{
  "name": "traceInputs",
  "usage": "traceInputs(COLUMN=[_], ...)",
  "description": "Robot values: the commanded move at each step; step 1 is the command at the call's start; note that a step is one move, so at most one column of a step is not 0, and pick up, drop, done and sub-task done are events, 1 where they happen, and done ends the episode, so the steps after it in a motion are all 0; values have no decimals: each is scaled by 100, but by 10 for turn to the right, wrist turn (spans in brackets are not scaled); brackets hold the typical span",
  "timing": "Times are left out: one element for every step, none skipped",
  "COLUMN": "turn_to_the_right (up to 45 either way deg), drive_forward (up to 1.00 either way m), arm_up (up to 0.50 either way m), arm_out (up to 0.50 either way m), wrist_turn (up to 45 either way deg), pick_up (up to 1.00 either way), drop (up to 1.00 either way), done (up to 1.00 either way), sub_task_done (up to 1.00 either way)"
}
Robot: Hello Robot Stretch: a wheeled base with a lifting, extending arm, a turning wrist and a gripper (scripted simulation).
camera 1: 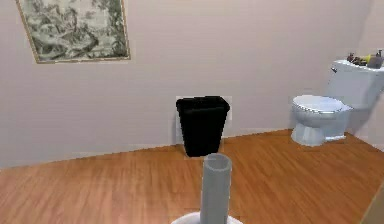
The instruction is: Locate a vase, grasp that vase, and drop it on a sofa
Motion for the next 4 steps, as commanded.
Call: traceInputs(turn_to_the_right=[0, 450, 90, 0], drive_forward=[75, 0, 0, 90], arm_up=[0, 0, 0, 0], arm_out=[0, 0, 0, 0], wrist_turn=[0, 0, 0, 0], pick_up=[0, 0, 0, 0], drop=[0, 0, 0, 0], done=[0, 0, 0, 0], sub_task_done=[0, 0, 0, 0])
